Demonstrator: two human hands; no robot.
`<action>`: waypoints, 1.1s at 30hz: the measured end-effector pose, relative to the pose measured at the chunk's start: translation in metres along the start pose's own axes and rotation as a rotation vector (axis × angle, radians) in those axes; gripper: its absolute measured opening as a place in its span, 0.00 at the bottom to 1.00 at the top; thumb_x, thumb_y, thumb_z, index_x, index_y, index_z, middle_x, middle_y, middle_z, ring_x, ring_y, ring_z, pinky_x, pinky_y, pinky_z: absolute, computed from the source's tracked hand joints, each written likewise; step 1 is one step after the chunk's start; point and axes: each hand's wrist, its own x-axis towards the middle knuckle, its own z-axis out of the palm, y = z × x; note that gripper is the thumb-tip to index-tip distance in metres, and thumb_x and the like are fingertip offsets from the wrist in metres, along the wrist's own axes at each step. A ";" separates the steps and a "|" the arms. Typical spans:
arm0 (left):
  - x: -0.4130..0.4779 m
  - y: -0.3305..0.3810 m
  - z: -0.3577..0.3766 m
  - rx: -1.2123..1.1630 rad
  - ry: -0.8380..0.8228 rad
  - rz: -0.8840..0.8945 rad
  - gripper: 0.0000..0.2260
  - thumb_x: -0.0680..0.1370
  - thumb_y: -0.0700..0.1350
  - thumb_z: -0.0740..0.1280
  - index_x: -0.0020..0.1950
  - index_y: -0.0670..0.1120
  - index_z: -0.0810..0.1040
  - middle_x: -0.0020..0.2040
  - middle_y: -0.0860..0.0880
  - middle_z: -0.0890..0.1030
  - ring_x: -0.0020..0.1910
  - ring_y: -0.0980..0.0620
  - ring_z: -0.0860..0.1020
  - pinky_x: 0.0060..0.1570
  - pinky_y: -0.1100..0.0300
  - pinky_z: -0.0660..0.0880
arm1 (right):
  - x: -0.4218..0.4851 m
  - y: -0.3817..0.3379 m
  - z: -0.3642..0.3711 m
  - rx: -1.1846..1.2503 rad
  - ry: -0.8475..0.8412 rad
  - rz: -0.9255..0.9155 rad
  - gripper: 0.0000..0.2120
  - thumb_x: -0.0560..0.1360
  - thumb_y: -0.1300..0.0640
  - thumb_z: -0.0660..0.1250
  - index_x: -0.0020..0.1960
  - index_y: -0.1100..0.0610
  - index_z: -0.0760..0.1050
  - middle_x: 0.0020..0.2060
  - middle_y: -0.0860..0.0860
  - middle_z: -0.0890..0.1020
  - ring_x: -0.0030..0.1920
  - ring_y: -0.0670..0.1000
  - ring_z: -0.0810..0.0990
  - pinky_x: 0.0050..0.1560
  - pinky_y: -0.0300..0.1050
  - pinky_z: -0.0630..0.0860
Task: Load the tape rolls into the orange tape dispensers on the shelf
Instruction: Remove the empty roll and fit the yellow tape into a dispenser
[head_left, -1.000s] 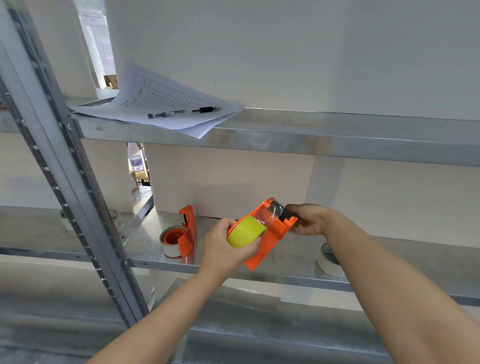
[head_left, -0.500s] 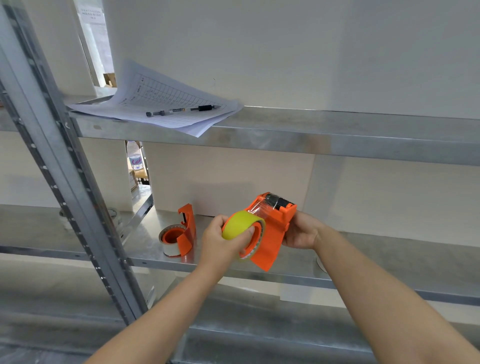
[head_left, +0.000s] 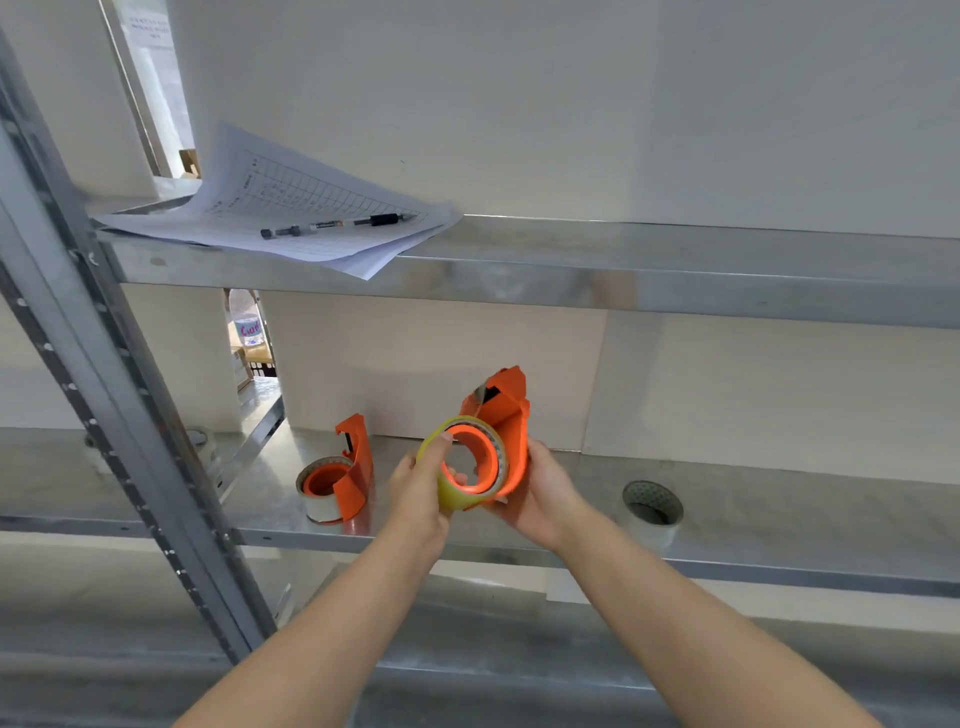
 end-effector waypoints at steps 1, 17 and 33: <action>0.000 -0.004 0.002 -0.046 -0.011 -0.035 0.08 0.73 0.48 0.69 0.45 0.45 0.74 0.31 0.47 0.71 0.24 0.55 0.75 0.29 0.58 0.75 | 0.002 0.001 0.004 -0.002 0.033 -0.016 0.15 0.74 0.45 0.58 0.45 0.51 0.80 0.40 0.51 0.80 0.42 0.49 0.78 0.46 0.45 0.75; 0.061 -0.039 -0.027 0.615 0.001 -0.139 0.22 0.76 0.63 0.57 0.42 0.44 0.75 0.36 0.43 0.78 0.37 0.46 0.78 0.42 0.53 0.77 | 0.043 0.034 -0.019 -0.096 0.276 -0.053 0.11 0.78 0.53 0.57 0.48 0.56 0.76 0.40 0.52 0.81 0.40 0.48 0.77 0.37 0.39 0.75; 0.119 -0.072 -0.059 0.994 -0.004 0.148 0.21 0.82 0.48 0.52 0.45 0.36 0.80 0.45 0.37 0.83 0.45 0.42 0.79 0.49 0.54 0.73 | 0.091 0.086 -0.041 -0.520 0.411 -0.120 0.14 0.81 0.55 0.53 0.57 0.54 0.75 0.45 0.49 0.81 0.44 0.41 0.79 0.37 0.23 0.72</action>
